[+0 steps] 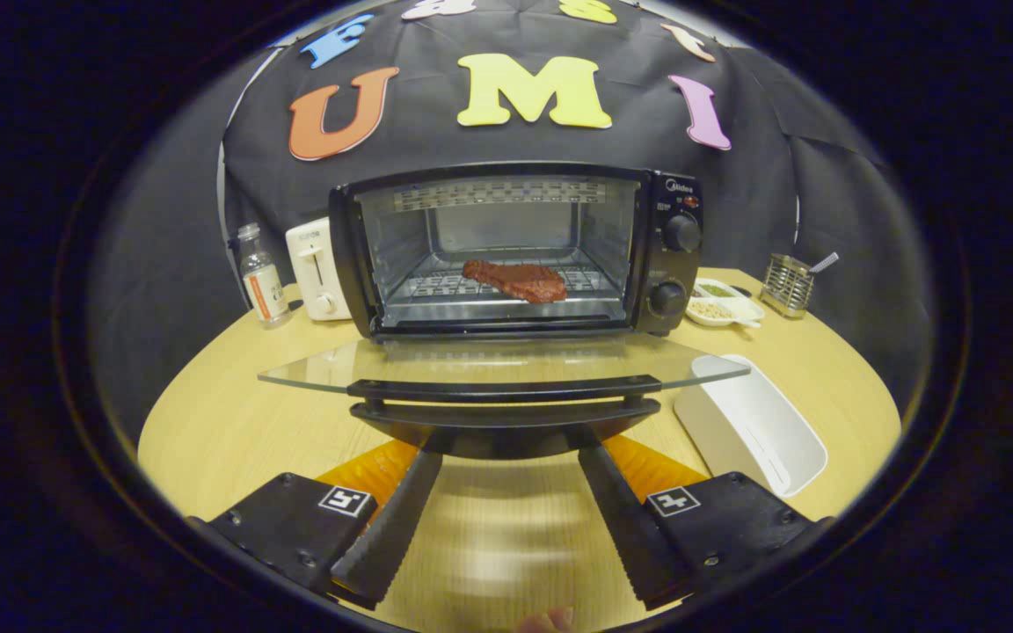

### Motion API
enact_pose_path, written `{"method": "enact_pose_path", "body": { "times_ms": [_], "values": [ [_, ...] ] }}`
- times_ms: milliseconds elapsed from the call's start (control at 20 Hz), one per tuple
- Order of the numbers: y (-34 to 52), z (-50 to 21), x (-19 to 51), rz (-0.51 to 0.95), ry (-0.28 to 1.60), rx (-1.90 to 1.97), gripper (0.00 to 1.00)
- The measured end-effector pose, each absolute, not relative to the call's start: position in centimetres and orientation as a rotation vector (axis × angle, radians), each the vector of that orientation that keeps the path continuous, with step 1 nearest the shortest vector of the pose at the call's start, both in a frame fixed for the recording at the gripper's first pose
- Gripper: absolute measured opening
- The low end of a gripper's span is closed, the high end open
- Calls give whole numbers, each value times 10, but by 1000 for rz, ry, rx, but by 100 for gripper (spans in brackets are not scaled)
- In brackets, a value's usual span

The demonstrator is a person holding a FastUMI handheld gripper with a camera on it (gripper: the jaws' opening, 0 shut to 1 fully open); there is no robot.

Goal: Open the toaster oven, put the food inside, and close the toaster oven door.

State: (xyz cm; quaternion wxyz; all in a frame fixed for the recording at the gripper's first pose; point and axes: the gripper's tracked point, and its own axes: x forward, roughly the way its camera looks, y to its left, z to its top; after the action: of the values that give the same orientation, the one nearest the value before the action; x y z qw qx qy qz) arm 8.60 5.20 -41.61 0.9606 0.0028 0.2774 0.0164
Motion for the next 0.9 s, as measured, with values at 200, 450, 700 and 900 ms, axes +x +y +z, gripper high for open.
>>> {"method": "enact_pose_path", "body": {
  "times_ms": [200, 450, 700, 900],
  "values": [
    [52, -402, 96, 34, 540, -37, 99],
    [49, -381, 113, 29, 520, -43, 99],
    [47, -351, 140, 38, 497, -22, 99],
    [41, -321, 168, 22, 456, -19, 99]
  ]
}}
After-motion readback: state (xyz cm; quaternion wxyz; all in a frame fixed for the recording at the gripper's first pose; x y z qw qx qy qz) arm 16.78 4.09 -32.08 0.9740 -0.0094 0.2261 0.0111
